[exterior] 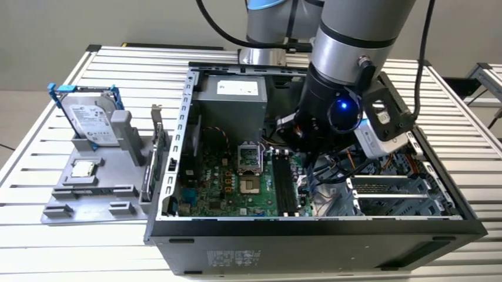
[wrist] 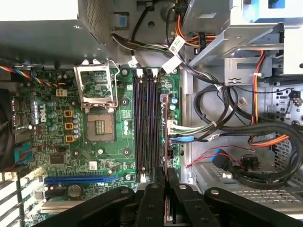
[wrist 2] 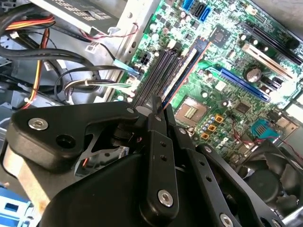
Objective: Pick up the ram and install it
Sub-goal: 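Insert the ram into the slot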
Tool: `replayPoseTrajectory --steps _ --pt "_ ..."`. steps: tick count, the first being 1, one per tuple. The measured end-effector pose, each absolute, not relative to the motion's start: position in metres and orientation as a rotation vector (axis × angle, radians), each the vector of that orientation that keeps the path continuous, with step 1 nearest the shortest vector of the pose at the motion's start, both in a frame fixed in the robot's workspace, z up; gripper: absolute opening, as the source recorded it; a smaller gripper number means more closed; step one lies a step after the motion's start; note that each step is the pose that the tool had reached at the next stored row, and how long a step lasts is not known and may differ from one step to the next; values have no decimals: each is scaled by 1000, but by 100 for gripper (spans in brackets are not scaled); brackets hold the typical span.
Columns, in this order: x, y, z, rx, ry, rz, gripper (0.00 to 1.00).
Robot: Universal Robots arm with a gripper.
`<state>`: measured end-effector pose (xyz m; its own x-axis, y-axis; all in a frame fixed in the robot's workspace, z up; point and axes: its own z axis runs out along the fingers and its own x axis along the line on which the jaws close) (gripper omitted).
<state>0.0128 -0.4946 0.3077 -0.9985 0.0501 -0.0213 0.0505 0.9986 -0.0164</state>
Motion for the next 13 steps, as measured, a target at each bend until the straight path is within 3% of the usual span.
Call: replayPoseTrajectory --steps 13 --pt "13 -494 291 78 3122 -27 0"
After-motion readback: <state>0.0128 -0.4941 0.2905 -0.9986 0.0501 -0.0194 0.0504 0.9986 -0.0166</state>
